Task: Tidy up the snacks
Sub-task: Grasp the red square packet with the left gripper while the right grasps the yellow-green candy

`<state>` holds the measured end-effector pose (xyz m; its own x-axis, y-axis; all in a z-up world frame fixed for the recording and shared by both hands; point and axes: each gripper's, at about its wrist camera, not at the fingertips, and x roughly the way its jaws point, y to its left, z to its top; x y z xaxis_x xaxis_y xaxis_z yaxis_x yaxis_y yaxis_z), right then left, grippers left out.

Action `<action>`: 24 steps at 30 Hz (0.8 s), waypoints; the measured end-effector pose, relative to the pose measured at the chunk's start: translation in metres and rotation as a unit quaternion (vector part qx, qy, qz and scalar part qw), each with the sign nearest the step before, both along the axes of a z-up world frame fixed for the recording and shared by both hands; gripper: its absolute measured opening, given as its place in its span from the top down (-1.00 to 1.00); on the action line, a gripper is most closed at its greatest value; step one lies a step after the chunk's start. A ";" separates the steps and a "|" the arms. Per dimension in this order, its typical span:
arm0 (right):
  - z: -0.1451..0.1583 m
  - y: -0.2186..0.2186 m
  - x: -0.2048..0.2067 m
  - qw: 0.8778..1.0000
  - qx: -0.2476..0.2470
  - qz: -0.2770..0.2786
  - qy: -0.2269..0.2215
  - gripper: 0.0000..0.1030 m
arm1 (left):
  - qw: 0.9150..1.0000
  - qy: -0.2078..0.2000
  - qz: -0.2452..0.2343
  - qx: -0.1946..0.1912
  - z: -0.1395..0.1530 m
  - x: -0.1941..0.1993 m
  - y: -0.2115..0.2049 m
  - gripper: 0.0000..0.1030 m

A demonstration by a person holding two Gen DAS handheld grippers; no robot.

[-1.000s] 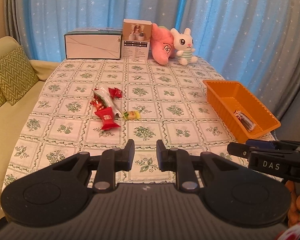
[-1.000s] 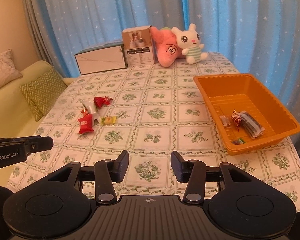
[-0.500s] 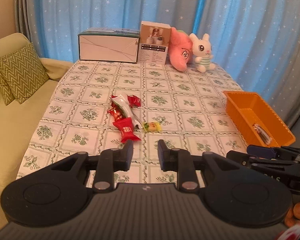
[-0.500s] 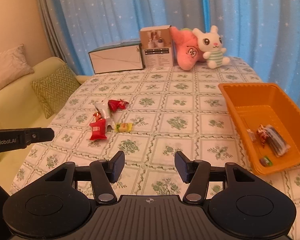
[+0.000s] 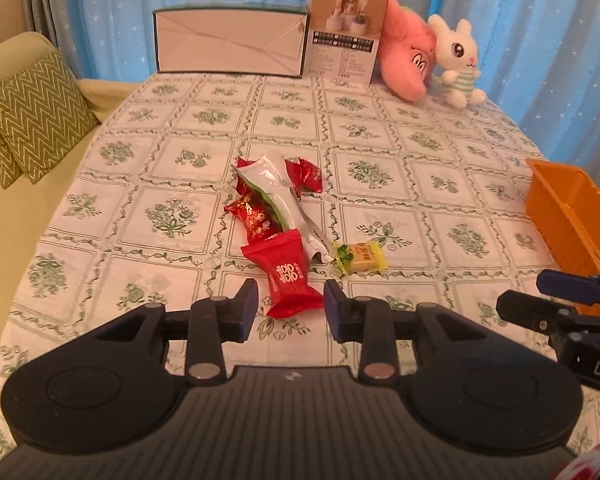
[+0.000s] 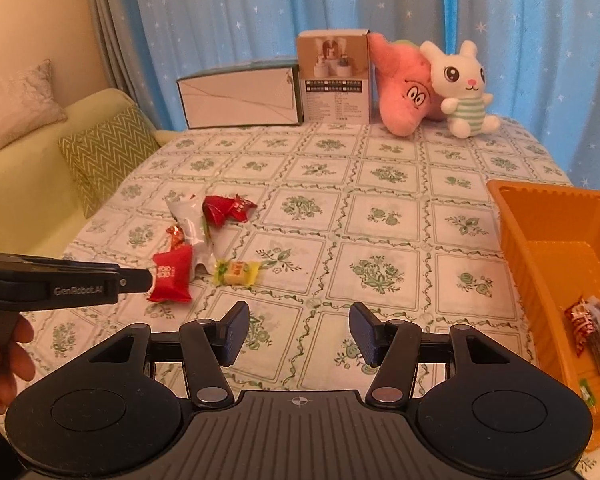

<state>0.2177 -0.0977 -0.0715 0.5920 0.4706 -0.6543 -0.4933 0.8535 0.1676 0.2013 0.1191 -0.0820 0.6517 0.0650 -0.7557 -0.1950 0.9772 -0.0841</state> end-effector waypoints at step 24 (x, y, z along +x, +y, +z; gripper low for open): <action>-0.056 0.079 0.060 0.979 -0.079 0.183 -0.052 -0.08 | 0.998 0.006 -0.062 0.021 -0.019 0.012 0.008 0.59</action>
